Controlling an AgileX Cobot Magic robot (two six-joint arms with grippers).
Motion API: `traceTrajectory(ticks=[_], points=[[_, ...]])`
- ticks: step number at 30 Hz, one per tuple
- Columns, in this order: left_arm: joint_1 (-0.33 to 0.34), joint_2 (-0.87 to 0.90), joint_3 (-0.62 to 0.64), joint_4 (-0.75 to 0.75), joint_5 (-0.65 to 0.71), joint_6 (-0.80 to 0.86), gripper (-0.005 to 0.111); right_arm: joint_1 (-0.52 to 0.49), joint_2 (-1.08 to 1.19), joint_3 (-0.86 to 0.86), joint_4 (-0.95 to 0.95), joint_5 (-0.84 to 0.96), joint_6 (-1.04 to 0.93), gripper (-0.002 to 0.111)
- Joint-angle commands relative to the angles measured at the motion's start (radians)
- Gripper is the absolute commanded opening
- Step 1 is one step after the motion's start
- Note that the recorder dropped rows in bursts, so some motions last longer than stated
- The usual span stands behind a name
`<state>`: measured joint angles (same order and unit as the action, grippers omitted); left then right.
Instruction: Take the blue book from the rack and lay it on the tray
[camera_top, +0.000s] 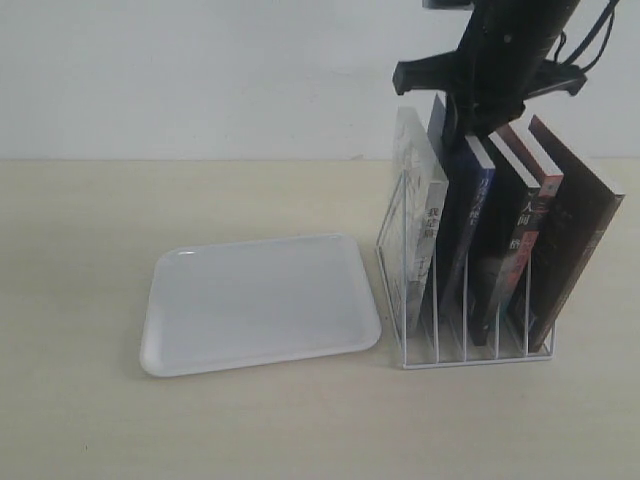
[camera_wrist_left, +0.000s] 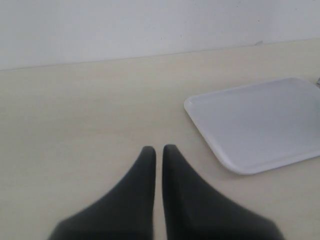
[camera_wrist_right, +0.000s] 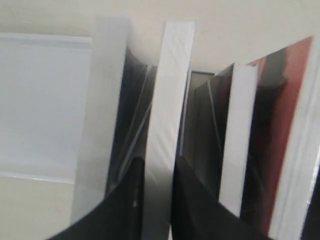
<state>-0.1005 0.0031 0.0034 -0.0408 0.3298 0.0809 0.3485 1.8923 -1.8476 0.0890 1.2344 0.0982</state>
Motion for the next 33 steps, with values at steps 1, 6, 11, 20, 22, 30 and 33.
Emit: traceTrajectory(ticks=[1,6,11,20,22,30,33], points=[[0.0,-0.003,-0.003,0.001,-0.015,-0.007,0.005,-0.001,-0.108,-0.071,-0.001,-0.013,0.001,0.0],[0.0,-0.003,-0.003,0.001,-0.015,-0.007,0.005,-0.001,-0.172,-0.109,0.001,-0.013,0.009,0.0],[0.0,-0.003,-0.003,0.001,-0.015,-0.007,0.005,-0.001,-0.175,-0.109,0.001,-0.013,0.009,0.0],[0.0,-0.003,-0.003,0.001,-0.015,-0.007,0.005,-0.001,-0.179,-0.109,-0.003,-0.013,0.005,0.0],[0.0,-0.003,-0.003,0.001,-0.015,-0.007,0.005,-0.001,-0.199,-0.109,-0.015,-0.013,-0.011,0.0],[0.0,-0.003,-0.003,0.001,-0.015,-0.007,0.005,-0.001,-0.37,-0.109,-0.036,-0.116,-0.055,0.0],[0.0,-0.003,-0.003,0.001,-0.015,-0.007,0.005,-0.001,-0.426,-0.109,0.023,-0.16,-0.098,0.0]])
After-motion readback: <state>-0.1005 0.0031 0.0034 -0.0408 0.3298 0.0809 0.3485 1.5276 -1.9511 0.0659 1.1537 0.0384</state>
